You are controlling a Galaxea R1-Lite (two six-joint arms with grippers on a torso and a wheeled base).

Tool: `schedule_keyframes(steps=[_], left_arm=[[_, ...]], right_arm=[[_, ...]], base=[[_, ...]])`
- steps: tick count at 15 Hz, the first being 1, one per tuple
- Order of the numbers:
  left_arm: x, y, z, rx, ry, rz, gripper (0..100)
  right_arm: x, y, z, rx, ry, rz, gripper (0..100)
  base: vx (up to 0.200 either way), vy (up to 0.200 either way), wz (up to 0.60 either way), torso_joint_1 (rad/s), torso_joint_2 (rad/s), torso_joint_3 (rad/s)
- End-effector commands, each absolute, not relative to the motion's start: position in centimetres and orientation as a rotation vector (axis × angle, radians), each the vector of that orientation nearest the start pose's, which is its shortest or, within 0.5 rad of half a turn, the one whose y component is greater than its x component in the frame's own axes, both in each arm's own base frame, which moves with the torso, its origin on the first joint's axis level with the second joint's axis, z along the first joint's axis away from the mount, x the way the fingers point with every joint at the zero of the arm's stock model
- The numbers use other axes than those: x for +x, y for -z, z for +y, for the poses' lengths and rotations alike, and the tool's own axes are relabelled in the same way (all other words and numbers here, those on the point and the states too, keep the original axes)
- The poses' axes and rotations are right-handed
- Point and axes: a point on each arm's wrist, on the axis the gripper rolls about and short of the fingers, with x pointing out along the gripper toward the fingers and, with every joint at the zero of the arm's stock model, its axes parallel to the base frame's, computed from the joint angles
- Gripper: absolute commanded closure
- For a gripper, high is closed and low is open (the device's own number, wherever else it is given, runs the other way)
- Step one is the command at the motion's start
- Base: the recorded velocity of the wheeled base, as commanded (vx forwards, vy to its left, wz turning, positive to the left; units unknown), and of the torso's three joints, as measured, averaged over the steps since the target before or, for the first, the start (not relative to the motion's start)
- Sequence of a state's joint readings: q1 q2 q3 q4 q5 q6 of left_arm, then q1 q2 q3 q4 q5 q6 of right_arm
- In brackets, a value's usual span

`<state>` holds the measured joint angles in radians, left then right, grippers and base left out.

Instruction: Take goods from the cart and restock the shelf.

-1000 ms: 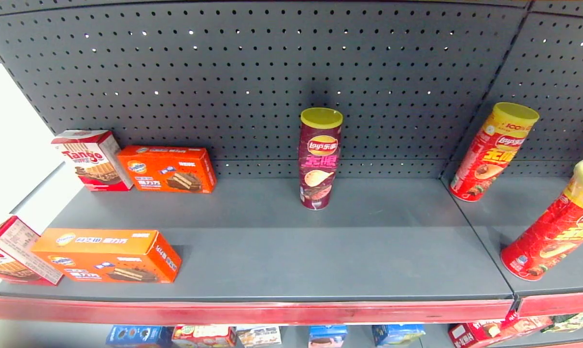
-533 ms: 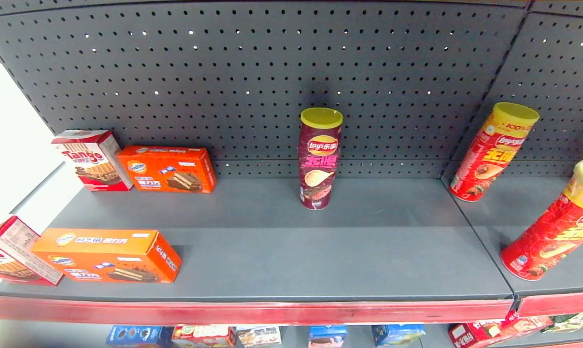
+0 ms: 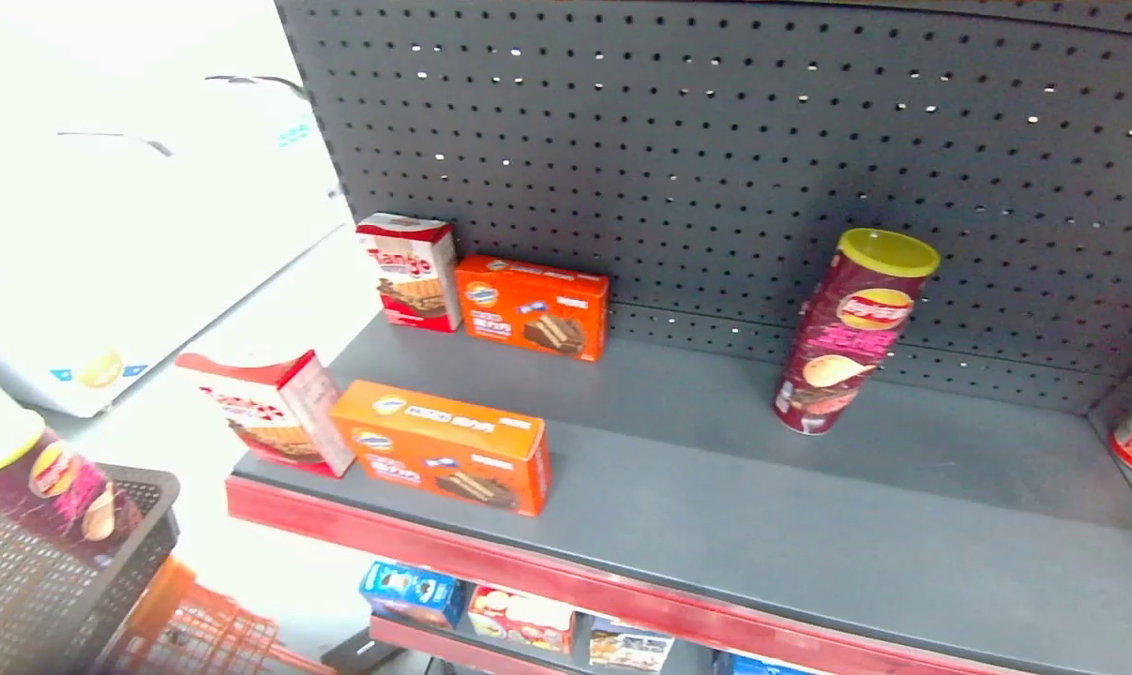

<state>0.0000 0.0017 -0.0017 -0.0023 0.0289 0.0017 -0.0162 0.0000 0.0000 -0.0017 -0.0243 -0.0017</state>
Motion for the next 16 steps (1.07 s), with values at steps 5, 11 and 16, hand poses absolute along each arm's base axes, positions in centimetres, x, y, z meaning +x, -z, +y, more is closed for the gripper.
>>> schedule_keyframes(steps=[5, 11, 16], left_arm=[[-2.3, -7.6, 0.1, 0.002, -0.029, -0.002, 0], [-2.3, -7.6, 0.1, 0.006, -0.023, -0.001, 0], [-2.7, -9.1, 0.0, 0.038, -0.015, -0.049, 0]], right_arm=[[-2.3, -7.6, 0.0, -0.002, 0.041, -0.003, 0], [-2.3, -7.6, 0.0, -0.002, 0.041, -0.003, 0], [-2.3, -7.6, 0.0, -0.002, 0.041, -0.003, 0]], base=[[0.0, 0.0, 0.48, 0.001, 0.0, 0.001], [0.0, 0.0, 0.0, 0.0, 0.0, 0.0], [0.0, 0.0, 0.0, 0.0, 0.0, 0.0]])
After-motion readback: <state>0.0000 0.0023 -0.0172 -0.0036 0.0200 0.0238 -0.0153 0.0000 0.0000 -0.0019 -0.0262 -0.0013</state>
